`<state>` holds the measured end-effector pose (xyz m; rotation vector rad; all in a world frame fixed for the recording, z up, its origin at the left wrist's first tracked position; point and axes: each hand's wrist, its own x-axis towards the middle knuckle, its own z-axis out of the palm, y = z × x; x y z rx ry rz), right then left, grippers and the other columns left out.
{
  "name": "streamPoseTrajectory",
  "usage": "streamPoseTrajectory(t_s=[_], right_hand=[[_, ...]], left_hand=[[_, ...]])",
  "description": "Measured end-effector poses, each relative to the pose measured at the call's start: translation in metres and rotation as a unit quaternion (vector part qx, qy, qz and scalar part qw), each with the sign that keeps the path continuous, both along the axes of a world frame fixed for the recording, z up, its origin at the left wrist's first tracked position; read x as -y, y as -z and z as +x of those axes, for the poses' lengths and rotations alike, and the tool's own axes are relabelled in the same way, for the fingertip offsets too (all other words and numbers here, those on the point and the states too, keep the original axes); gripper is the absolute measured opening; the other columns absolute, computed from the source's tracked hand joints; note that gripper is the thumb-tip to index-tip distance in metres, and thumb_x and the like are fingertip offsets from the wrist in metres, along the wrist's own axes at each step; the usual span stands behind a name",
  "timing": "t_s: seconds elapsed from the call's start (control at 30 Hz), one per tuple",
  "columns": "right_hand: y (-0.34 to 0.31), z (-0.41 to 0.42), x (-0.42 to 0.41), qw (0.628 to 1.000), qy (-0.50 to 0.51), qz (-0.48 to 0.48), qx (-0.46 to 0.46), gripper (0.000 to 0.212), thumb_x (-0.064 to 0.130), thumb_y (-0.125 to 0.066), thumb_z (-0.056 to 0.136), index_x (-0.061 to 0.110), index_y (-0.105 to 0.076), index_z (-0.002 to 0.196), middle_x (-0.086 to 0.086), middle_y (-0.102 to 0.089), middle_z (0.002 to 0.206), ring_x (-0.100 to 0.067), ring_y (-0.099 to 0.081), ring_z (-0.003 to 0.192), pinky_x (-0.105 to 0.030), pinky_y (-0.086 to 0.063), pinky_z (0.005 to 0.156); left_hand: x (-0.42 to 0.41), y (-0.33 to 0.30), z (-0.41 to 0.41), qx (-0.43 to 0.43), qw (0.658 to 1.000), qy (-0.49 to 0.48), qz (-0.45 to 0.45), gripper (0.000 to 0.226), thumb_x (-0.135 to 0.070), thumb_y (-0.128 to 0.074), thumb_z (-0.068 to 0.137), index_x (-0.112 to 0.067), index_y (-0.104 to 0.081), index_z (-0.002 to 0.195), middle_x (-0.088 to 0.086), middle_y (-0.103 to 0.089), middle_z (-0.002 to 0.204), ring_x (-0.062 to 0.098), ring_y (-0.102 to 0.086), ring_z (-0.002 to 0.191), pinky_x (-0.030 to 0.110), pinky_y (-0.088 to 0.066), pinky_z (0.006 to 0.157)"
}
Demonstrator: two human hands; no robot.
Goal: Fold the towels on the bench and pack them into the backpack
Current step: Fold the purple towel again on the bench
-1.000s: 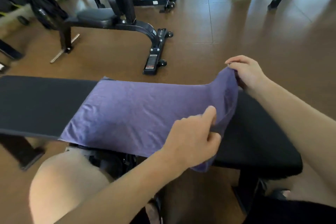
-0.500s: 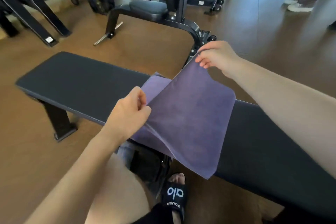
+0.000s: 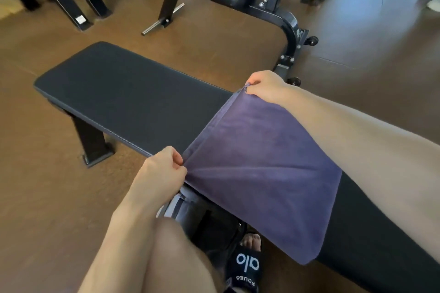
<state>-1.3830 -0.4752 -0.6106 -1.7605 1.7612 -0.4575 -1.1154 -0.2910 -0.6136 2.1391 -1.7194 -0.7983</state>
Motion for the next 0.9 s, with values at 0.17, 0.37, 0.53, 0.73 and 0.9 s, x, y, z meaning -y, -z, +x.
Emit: streamPoseTrajectory(t_s=[0.17, 0.37, 0.53, 0.73, 0.9], right_hand=[[0.011, 0.004, 0.004, 0.997, 0.033, 0.063, 0.043, 0.018, 0.017, -0.060, 0.091, 0.012, -0.068, 0.106, 0.005, -0.055, 0.085, -0.011, -0.049, 0.072, -0.024, -0.036, 0.059], [0.016, 0.007, 0.009, 0.991, 0.070, 0.067, 0.094, 0.013, 0.017, -0.066, 0.082, 0.015, -0.073, 0.093, 0.003, -0.061, 0.086, -0.013, -0.053, 0.074, -0.023, -0.038, 0.059], [0.021, 0.009, 0.007, 0.987, 0.092, 0.013, 0.127, 0.004, 0.012, -0.069, 0.079, 0.015, -0.071, 0.078, 0.006, -0.064, 0.084, -0.011, -0.056, 0.078, -0.024, -0.042, 0.064], [0.002, -0.012, -0.007, 0.976, 0.133, -0.066, 0.163, 0.001, 0.012, -0.067, 0.078, 0.013, -0.067, 0.077, 0.007, -0.059, 0.077, -0.011, -0.053, 0.074, -0.025, -0.040, 0.064], [-0.039, -0.061, -0.036, 0.956, 0.174, -0.140, 0.192, 0.003, 0.015, -0.070, 0.076, 0.013, -0.069, 0.076, 0.004, -0.060, 0.073, -0.013, -0.054, 0.073, -0.026, -0.042, 0.068]], left_hand=[[0.000, 0.006, 0.007, 0.021, 0.999, 0.023, -0.016, 0.010, -0.017, -0.058, 0.086, -0.024, -0.059, 0.080, -0.006, -0.066, 0.079, 0.018, -0.060, 0.081, 0.031, -0.044, 0.068], [-0.001, 0.006, 0.007, 0.058, 0.997, 0.046, 0.006, 0.014, -0.018, -0.044, 0.099, -0.016, -0.048, 0.086, 0.009, -0.057, 0.083, 0.020, -0.049, 0.071, 0.027, -0.029, 0.054], [-0.001, 0.006, 0.009, 0.041, 0.999, 0.026, 0.014, 0.014, -0.019, -0.049, 0.099, -0.013, -0.053, 0.086, 0.002, -0.061, 0.077, 0.020, -0.055, 0.074, 0.030, -0.037, 0.058], [-0.003, -0.004, 0.003, -0.008, 0.998, 0.033, -0.056, 0.014, -0.018, -0.058, 0.095, -0.015, -0.058, 0.082, -0.002, -0.060, 0.071, 0.012, -0.054, 0.066, 0.015, -0.039, 0.054], [0.001, -0.030, -0.009, -0.044, 0.971, 0.113, -0.206, 0.015, -0.013, -0.063, 0.096, -0.020, -0.059, 0.084, -0.008, -0.061, 0.078, 0.006, -0.057, 0.079, 0.015, -0.044, 0.067]])
